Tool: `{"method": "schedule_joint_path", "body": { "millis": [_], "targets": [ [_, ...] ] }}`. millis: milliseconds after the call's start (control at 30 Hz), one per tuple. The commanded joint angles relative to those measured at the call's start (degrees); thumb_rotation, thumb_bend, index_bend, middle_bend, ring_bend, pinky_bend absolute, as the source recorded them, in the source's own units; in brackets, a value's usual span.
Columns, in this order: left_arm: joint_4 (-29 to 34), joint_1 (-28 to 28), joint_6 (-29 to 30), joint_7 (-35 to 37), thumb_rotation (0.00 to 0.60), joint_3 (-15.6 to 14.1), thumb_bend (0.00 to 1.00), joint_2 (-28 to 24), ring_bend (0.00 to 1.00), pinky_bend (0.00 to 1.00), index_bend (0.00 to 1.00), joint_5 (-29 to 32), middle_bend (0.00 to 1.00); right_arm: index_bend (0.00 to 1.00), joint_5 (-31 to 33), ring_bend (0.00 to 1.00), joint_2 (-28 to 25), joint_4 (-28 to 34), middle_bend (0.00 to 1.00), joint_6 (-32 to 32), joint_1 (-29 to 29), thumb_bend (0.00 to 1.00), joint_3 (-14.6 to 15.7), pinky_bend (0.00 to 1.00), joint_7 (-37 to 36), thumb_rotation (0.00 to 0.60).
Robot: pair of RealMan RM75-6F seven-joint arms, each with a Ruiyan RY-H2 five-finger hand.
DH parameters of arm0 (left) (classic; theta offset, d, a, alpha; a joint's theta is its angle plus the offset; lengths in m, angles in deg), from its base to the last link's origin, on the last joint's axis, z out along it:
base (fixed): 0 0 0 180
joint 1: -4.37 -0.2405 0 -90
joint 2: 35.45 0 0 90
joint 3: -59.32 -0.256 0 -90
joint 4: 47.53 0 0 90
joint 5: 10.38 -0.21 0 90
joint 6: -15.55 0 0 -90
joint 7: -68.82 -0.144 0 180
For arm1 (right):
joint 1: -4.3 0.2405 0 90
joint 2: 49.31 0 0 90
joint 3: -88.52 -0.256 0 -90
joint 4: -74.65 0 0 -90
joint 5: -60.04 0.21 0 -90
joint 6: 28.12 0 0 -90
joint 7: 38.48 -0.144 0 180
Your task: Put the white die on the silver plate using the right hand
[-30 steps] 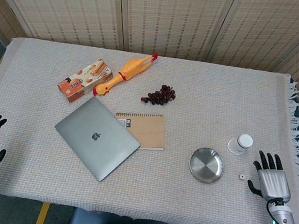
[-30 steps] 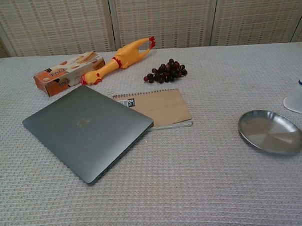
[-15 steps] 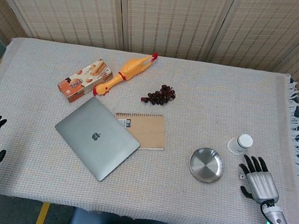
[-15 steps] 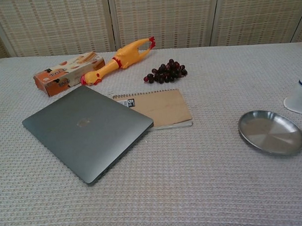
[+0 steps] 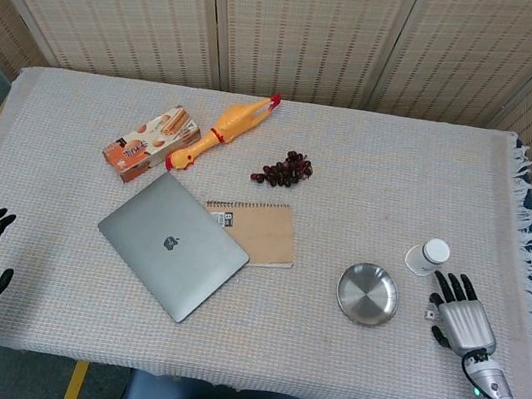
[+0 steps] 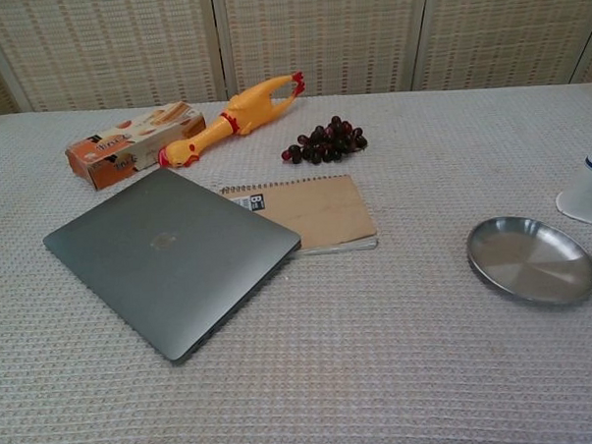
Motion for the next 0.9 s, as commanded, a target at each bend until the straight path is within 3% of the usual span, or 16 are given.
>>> {"method": "schedule_joint_path", "body": {
  "millis": [33, 333, 700, 900],
  "targets": [
    [-0.06, -0.03, 0.05, -0.09, 0.6, 0.01, 0.4, 0.02, 0.0, 0.13, 0.0, 0.07, 0.0, 0.37, -0.35, 0.0, 0.59, -0.46, 0.0, -0.14, 0.37, 0.25, -0.05, 0.0, -0.71, 0.534],
    [-0.13, 0.04, -0.31, 0.21, 0.6, 0.03, 0.4, -0.19, 0.0, 0.13, 0.0, 0.41, 0.0, 0.41, -0.13, 0.0, 1.63, -1.53, 0.0, -0.57, 0.7, 0.37, -0.34, 0.0, -1.11, 0.533],
    [-0.34, -0.06, -0.12, 0.4, 0.6, 0.06, 0.4, -0.16, 0.0, 0.13, 0.0, 0.51, 0.0, 0.42, 0.24, 0.0, 1.79, -1.31, 0.0, -0.96, 0.57, 0.38, -0.25, 0.0, -0.16, 0.549],
    [-0.01, 0.12, -0.57, 0.3, 0.6, -0.01, 0.4, -0.32, 0.0, 0.13, 0.0, 0.58, 0.0, 0.56, 0.37, 0.0, 1.85, -1.46, 0.0, -0.83, 0.36, 0.38, -0.23, 0.0, -0.29, 0.6]
  ]
}}
